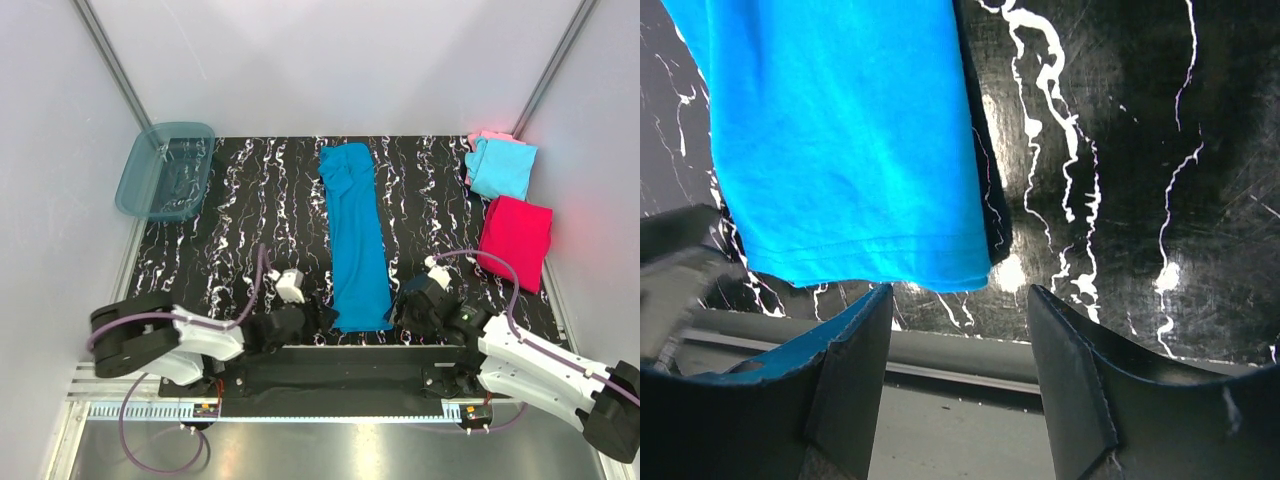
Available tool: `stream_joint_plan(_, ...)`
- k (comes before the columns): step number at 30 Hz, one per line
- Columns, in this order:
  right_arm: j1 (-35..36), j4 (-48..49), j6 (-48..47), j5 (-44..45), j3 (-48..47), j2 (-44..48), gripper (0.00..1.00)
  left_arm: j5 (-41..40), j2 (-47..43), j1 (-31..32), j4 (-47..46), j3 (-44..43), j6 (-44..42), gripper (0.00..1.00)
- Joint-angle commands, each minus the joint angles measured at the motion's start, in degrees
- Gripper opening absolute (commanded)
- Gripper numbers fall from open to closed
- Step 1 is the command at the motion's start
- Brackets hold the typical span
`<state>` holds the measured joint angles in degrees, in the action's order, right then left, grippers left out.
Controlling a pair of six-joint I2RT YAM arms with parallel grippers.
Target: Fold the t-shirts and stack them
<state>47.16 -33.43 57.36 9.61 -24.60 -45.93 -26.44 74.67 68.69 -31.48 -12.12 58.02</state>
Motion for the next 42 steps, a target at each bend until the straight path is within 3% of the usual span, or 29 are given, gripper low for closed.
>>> stream_joint_plan(1, 0.57, 2.49, 1.08, 2.87, 0.95, 0.84, 0.63, 4.46, 9.13, 1.45, -10.26, -5.43, 0.52, 0.68)
stream_joint_plan(9, 0.48, 3.37, 1.26, 3.4, 2.19, 1.19, 0.64, 7.28, 19.54, 4.79, -15.1, -11.26, 2.18, 0.67)
stream_joint_plan(15, 0.48, 3.9, 1.52, 4.54, 2.19, 1.28, 0.61, 4.47, 16.39, 6.55, -13.96, -7.84, 3.94, 0.62)
stream_joint_plan(20, 0.57, 5.65, 2.14, 4.1, 2.45, -0.21, 0.61, 1.39, 12.08, 7.86, -9.3, -6.34, 3.94, 0.52)
stream_joint_plan(31, 0.48, 5.05, 3.37, 1.91, 2.98, -0.91, 0.6, 0.15, 12.68, 8.04, -8.85, -6.6, 3.42, 0.54)
stream_joint_plan(36, 0.57, -0.05, 1.18, 7.08, -1.75, 1.19, 0.6, 0.95, 13.22, 8.04, -9.74, -7.3, 2.89, 0.56)
stream_joint_plan(42, 0.48, -4.54, -3.05, 14.47, -9.23, -3.19, 0.62, -0.19, 10.33, 8.04, -9.12, -5.38, 3.24, 0.57)
